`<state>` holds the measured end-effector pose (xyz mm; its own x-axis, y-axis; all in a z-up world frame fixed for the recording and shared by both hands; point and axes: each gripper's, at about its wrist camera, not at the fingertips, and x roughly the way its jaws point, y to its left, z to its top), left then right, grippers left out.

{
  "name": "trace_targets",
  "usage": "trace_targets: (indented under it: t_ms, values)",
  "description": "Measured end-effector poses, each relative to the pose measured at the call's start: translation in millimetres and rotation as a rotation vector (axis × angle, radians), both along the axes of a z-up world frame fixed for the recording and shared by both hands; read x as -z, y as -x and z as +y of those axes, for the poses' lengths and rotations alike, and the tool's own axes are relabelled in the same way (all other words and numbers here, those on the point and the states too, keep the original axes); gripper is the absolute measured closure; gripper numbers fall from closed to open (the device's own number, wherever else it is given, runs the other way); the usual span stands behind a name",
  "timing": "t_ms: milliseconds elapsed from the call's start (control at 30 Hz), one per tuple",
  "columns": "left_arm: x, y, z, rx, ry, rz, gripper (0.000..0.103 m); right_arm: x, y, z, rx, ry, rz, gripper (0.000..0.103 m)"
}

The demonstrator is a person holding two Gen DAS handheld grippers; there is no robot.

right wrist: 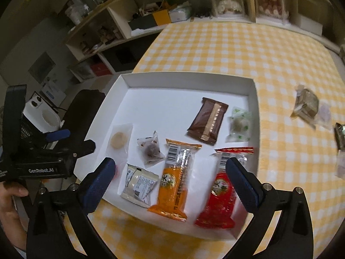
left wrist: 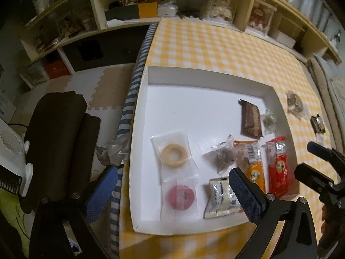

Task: Organize snacks
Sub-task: 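Lift both tools away from the tray toward the remaining snacks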

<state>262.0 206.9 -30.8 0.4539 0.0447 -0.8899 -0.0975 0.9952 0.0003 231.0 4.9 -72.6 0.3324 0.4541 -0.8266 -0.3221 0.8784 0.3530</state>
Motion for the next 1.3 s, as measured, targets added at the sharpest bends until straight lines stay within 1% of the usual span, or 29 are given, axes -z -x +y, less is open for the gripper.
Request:
trace_targets:
  t_ms: [67,367,533,633,833,1000,1167,1300]
  values:
    - [-7.7,6.7,-5.2,0.007,-0.013,-0.014,0.000,-3.2,2.4,-3.2,0.002,0.006,-0.006,0.000]
    - [-43.1,41.3,-21.5,0.039,0.018,-0.090,0.000,-21.0,11.7,-24.2,0.017,0.025,-0.032,0.000]
    - [-64.9,56.4,-33.6,0.054,0.026,-0.129,0.000,-37.1,19.9,-38.4,0.026,0.034,-0.059,0.000]
    - [-77.2,63.0,-45.0,0.067,0.019,-0.144,0.000,-46.5,23.8,-48.0,0.032,0.040,-0.074,0.000]
    - [-98.8,72.4,-76.7,0.102,-0.003,-0.167,0.000,-69.4,33.0,-76.4,0.054,0.043,-0.110,0.000]
    - [-111.2,77.9,-101.7,0.127,-0.011,-0.181,0.000,-89.0,39.1,-105.8,0.083,0.043,-0.143,0.000]
    - [-122.5,77.6,-127.7,0.145,-0.010,-0.199,0.000,-100.9,44.3,-134.4,0.108,0.051,-0.165,0.000]
    - [-126.5,74.4,-155.4,0.177,-0.008,-0.208,0.000,-104.2,47.4,-160.6,0.136,0.063,-0.173,0.000]
